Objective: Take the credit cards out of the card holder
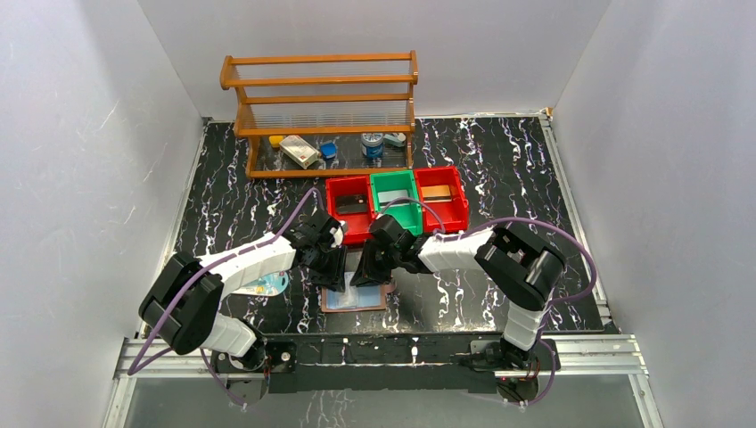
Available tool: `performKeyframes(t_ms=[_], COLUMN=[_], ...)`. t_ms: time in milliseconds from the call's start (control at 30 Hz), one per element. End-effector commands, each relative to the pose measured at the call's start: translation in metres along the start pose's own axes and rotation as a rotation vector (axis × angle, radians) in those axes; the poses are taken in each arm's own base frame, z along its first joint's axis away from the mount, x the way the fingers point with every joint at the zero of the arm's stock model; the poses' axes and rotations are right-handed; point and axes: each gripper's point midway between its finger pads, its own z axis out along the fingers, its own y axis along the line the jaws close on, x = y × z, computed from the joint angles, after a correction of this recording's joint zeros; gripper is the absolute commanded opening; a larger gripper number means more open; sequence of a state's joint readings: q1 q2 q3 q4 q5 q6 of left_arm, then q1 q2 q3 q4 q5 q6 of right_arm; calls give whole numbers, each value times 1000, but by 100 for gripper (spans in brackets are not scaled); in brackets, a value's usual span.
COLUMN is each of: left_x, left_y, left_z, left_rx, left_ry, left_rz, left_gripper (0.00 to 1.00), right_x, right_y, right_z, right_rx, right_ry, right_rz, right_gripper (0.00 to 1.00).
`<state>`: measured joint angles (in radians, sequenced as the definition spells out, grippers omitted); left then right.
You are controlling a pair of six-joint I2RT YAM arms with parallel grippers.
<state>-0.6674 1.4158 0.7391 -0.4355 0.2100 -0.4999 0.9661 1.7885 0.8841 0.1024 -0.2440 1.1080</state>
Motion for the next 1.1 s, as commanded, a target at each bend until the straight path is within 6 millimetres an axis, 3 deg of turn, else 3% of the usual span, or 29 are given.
performKeyframes(t_ms=[0,233,367,433,733,933,1067], left_x=[16,19,22,23,28,23,15], left_y=[3,12,19,21,29,25,16], left_z=[6,7,8,9,10,6,-1], left_rx=[8,-32,-71,-82,-113,-104,-71], left_ry=[50,54,64,72,83,68,33], left_rz=[-22,-27,-29,-29,-31,-29,-21], left_gripper=[29,29,29,29,29,29,36], right_x=[4,1,-4,-6,-5,-3,-2], right_y=[18,7,-4,1,-8,-12,-15], right_z=[2,-3,-8,-17,-25,-25,-21], right_rx=[-87,-39,-15,-40,-12,-12,-12], right_ry=[23,-8,-28,-40,-36,-35,-26], right_rz=[-12,-2,9,6,11,38,56], right_gripper=[22,10,9,9,12,13,13])
